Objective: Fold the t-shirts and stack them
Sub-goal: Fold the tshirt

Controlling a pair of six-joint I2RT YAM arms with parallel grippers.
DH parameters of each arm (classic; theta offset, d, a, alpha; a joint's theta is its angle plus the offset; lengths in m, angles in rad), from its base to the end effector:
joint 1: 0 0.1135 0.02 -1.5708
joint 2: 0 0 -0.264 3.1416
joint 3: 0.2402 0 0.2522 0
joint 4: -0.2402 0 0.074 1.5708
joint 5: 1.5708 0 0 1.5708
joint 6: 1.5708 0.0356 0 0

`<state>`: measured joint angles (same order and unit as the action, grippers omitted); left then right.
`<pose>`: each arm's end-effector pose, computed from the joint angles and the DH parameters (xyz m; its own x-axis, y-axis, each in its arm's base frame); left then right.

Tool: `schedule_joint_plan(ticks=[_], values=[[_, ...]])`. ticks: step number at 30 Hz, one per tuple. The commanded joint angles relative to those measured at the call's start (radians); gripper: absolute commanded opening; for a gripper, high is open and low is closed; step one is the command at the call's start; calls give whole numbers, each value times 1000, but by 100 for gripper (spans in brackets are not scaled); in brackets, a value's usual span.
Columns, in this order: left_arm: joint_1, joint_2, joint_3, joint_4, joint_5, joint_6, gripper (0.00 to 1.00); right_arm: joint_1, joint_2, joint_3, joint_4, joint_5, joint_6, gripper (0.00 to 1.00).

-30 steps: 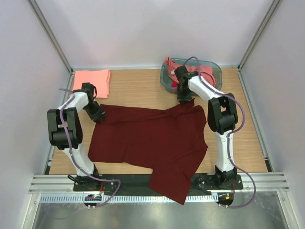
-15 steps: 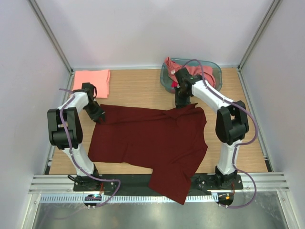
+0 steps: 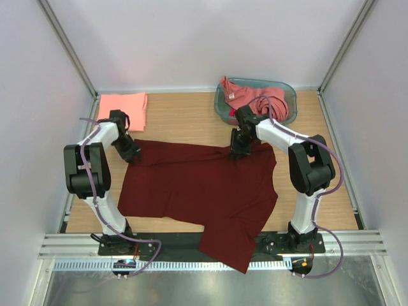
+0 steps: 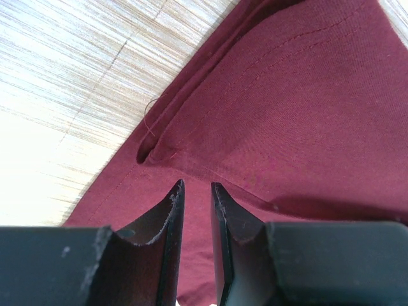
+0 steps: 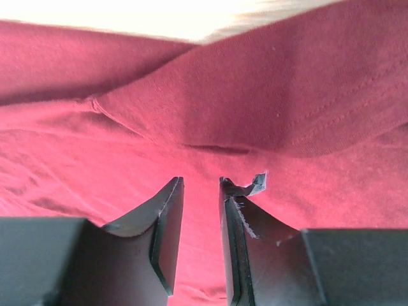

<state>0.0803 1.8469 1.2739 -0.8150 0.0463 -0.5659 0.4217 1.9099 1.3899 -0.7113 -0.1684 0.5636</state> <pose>0.3493 0.0265 0.1774 -0.7889 -0.6008 -0.1290 -0.5861 0.7988 -0.1359 0.3502 0.1637 0.1899 -0.9700 0.1421 -0.1971 0.0755 0.9472 0.3115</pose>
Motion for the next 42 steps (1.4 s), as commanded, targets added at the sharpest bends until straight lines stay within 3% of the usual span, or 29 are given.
schedule_joint_plan(ticks=[1, 21, 27, 33, 42], values=[[-4, 9, 35, 0, 6, 12, 24, 0, 15, 24, 35, 29, 10, 36], [-4, 37, 68, -9, 9, 14, 25, 0, 98, 103, 4, 162, 5, 36], [-4, 43, 71, -9, 7, 15, 24, 3, 89, 81, 76, 152, 16, 27], [-4, 48, 74, -10, 9, 14, 24, 3, 68, 64, 118, 164, 25, 1], [-5, 44, 81, -12, 9, 17, 25, 19, -61, -4, 46, 138, 88, 1]])
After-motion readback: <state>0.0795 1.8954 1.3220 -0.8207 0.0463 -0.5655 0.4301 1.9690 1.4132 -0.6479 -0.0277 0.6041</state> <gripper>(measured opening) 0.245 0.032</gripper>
